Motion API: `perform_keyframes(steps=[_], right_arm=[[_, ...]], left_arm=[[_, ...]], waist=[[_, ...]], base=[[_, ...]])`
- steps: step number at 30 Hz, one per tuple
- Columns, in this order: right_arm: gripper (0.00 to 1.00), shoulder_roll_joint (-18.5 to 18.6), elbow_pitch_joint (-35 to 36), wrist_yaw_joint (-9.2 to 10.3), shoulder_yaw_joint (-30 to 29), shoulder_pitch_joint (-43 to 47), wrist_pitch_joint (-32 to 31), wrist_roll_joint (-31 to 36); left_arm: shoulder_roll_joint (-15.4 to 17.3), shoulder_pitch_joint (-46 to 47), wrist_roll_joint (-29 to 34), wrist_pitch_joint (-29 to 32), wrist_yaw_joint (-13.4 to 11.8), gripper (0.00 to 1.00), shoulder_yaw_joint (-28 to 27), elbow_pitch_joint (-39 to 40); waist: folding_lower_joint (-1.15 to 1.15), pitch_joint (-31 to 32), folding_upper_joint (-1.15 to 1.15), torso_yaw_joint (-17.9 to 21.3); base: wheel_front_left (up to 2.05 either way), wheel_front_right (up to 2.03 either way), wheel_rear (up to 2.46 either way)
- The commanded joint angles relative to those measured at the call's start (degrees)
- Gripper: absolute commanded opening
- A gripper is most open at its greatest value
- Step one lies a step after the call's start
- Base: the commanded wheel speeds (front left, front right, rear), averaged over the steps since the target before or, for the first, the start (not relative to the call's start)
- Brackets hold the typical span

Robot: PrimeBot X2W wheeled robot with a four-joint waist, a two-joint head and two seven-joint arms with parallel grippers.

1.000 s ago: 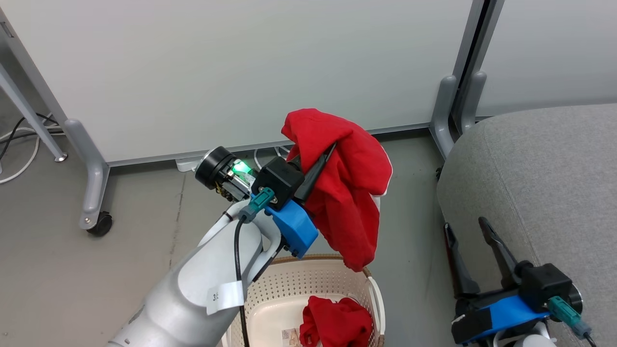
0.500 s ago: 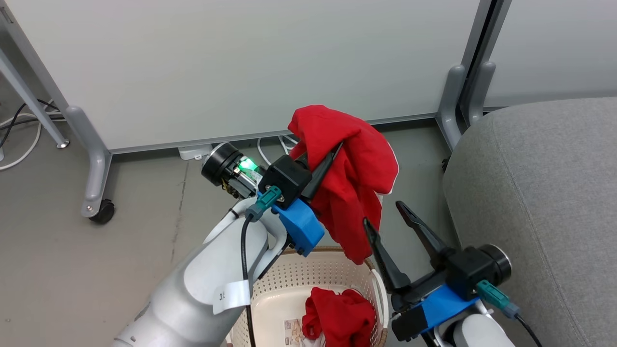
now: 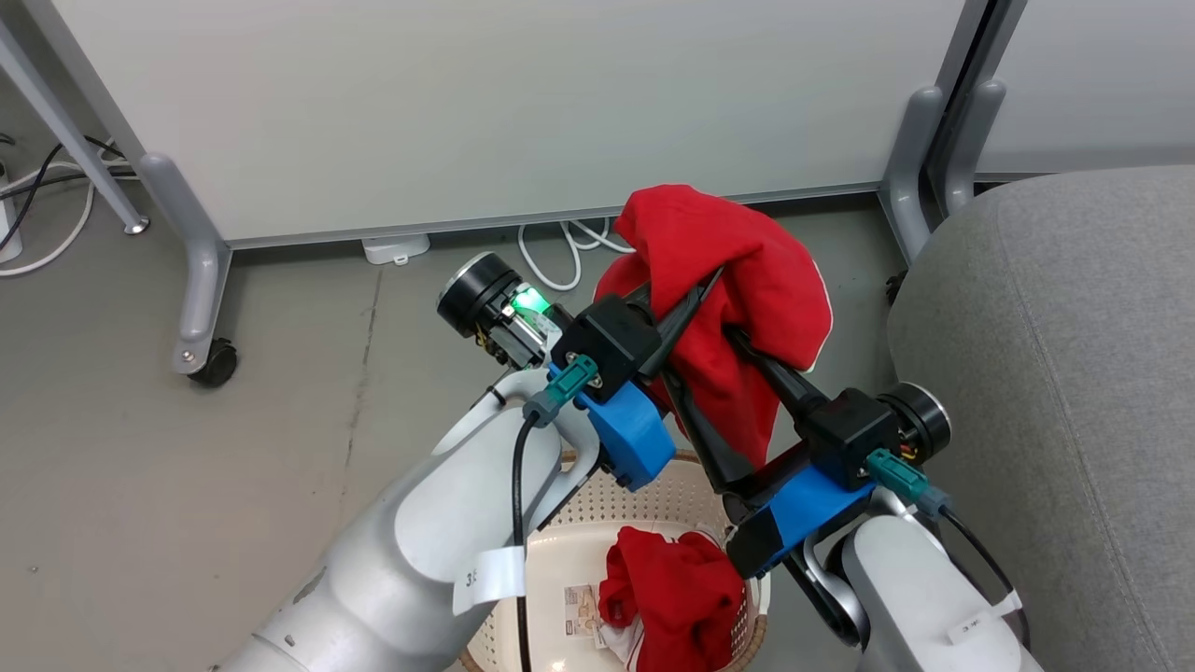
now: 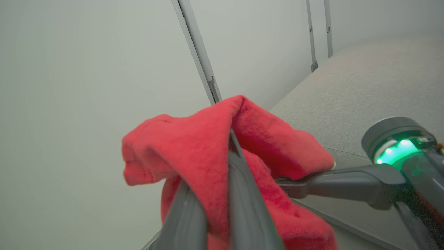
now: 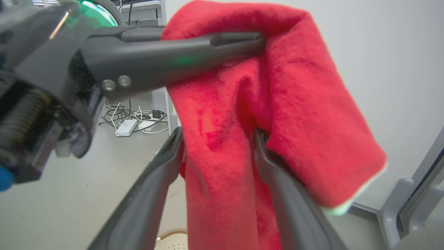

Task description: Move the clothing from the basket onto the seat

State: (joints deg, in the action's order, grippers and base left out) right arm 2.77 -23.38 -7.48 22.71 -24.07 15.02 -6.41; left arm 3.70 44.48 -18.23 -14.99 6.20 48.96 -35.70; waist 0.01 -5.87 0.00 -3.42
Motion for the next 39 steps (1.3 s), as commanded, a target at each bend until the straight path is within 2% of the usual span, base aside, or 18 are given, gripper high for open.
perform_keyframes(steps=[1,4,5,6,28,29,30,39], right_arm=[[1.00,0.21,-0.52,-0.03,0.08,-0.98,0.24,-0.30],[1.00,0.20,-2.82,-0.03,0.08,-2.48,0.23,-0.51],[0.40,0.20,-3.43,-0.03,-0.07,-2.86,0.23,-0.63],[0.00,0.20,-3.98,-0.03,-0.08,-3.18,0.24,-0.85],[0.00,0.20,-3.53,-0.03,0.39,-3.21,0.24,-1.77],[0.00,0.20,-3.45,-0.03,0.40,-3.23,0.24,-1.75],[0.00,0.20,-3.39,-0.03,0.39,-3.27,0.24,-1.78],[0.00,0.20,-3.20,-0.03,-0.23,-3.74,0.24,-1.95]], left_arm=[[0.03,0.82,0.04,-0.29,0.19,0.00,0.07,0.28],[-0.30,1.17,-0.34,-0.29,0.31,0.00,0.66,0.61],[-0.38,1.32,-0.32,-0.29,0.34,0.00,0.76,0.69],[-0.47,1.43,-0.35,-0.29,0.33,0.00,0.86,0.71],[-0.78,1.19,-0.62,-0.29,0.41,0.00,0.59,-0.38],[-0.78,1.21,-0.60,-0.29,0.33,0.58,0.50,-0.33],[-0.79,1.19,-0.54,-0.29,0.24,1.00,0.52,-0.35],[-0.82,1.16,0.10,-0.29,-0.12,1.00,0.19,-0.55]], waist=[[-0.01,-0.25,0.00,-0.32],[-0.01,-0.52,0.00,-0.74],[-0.01,-0.57,0.00,-0.85],[-0.01,-0.61,0.00,-0.94],[-0.01,-0.59,0.00,-0.64],[-0.01,-0.63,0.00,-0.64],[-0.01,-0.68,0.00,-0.64],[-0.01,-1.25,0.00,-0.31]], base=[[0.00,0.00,0.00],[0.00,0.00,0.00],[0.00,0.00,0.00],[0.00,0.00,0.00],[0.00,0.00,0.00],[0.00,0.00,0.00],[0.00,0.00,0.00],[0.00,0.00,0.00]])
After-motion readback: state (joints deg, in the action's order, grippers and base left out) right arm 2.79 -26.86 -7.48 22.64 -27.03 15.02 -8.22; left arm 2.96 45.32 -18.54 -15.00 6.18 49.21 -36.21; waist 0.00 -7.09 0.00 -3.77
